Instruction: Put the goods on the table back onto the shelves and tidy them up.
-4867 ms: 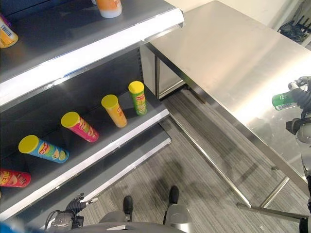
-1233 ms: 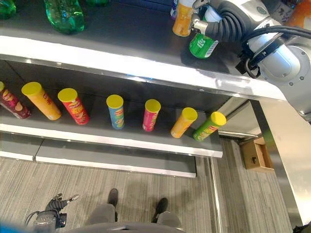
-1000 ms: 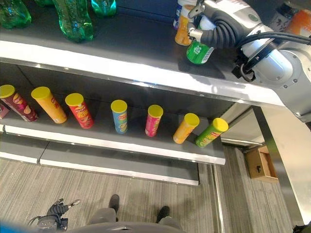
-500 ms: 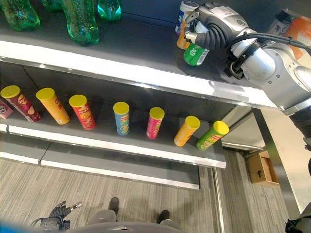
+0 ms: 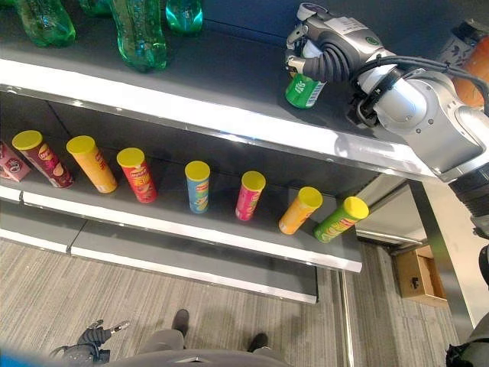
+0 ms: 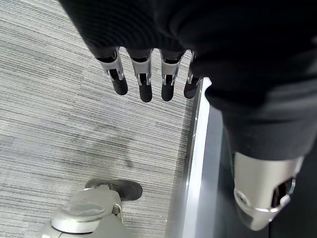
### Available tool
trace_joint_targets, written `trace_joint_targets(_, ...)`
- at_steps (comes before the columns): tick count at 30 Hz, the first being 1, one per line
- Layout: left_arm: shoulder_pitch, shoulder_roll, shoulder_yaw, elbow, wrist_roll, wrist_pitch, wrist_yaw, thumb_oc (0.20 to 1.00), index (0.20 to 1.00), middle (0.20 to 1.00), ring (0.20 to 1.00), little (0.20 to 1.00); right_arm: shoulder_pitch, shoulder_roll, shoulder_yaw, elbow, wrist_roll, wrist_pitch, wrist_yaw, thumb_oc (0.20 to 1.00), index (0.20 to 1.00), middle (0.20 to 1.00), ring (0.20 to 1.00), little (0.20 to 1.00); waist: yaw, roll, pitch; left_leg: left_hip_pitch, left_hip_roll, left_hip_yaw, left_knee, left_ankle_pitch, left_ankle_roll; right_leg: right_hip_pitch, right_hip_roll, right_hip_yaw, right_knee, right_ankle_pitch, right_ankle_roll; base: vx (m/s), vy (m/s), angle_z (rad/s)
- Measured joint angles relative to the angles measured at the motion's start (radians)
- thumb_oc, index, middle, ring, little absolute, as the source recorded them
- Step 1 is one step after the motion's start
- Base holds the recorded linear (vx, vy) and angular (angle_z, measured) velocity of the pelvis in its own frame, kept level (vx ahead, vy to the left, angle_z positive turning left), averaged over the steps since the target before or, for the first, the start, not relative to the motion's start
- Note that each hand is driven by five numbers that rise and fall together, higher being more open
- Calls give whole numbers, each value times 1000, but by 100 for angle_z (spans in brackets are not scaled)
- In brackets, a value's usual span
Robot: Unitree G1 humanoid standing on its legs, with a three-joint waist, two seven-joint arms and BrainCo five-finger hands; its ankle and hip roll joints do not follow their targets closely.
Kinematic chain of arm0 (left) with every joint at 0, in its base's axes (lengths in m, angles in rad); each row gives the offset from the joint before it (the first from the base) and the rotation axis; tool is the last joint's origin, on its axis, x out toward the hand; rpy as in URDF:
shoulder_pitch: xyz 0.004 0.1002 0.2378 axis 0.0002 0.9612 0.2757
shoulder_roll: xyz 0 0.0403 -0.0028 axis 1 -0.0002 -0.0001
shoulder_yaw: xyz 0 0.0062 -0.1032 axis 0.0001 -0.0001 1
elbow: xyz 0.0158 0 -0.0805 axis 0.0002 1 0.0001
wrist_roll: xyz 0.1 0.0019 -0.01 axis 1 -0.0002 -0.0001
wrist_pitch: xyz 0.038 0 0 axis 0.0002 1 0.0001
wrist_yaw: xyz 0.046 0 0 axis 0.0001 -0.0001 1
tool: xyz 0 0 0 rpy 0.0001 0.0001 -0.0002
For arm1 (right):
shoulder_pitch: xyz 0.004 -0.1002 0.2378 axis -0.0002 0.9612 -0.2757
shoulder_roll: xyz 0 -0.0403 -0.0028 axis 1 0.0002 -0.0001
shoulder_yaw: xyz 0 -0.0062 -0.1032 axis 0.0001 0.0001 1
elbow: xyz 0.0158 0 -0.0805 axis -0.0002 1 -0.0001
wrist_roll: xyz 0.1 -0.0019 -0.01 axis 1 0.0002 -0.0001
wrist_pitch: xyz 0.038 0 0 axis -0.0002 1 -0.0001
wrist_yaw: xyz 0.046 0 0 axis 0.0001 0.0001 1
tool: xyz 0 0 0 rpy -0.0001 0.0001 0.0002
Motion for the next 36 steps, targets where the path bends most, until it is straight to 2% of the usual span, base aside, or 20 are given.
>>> trace_joint_targets(31,0,0,-7,0,2,0,0,1000,1000,1000,1000,1000,40,0,-22,-1,0,0,8,200,200,200,200,200,-8,-4,0,14,-6,4,-23,10,4,1,-7,3,0,-1,1,0,0,0)
trace_joint_targets(32,0,0,-7,0,2,0,0,1000,1000,1000,1000,1000,40,0,-22,0,0,0,8,241,241,241,241,241,-8,-5,0,14,-6,4,-23,10,4,1,-7,3,0,-1,1,0,0,0)
trace_joint_targets(33,0,0,-7,0,2,0,0,1000,1000,1000,1000,1000,40,0,-22,-1,0,0,8,758,758,758,758,758,-8,-5,0,14,-6,4,-23,10,4,1,-7,3,0,-1,1,0,0,0)
trace_joint_targets(34,0,0,-8,-1,2,0,0,1000,1000,1000,1000,1000,43,0,-24,-1,0,0,8,900,900,900,900,900,-9,-6,0,14,-6,4,-23,10,4,1,-7,3,0,-1,1,0,0,0)
trace_joint_targets(35,0,0,-8,0,2,0,0,1000,1000,1000,1000,1000,48,0,-28,-1,0,-1,7,1000,1000,1000,1000,1000,-9,-7,-1,14,-6,4,-23,10,4,1,-7,3,0,-1,2,0,0,0)
trace_joint_targets(36,0,0,-7,0,2,0,0,1000,1000,1000,1000,1000,52,0,-28,-1,0,-1,7,1000,1000,1000,1000,1000,-9,-9,-2,14,-6,4,-23,10,4,1,-7,4,0,-1,2,0,0,0)
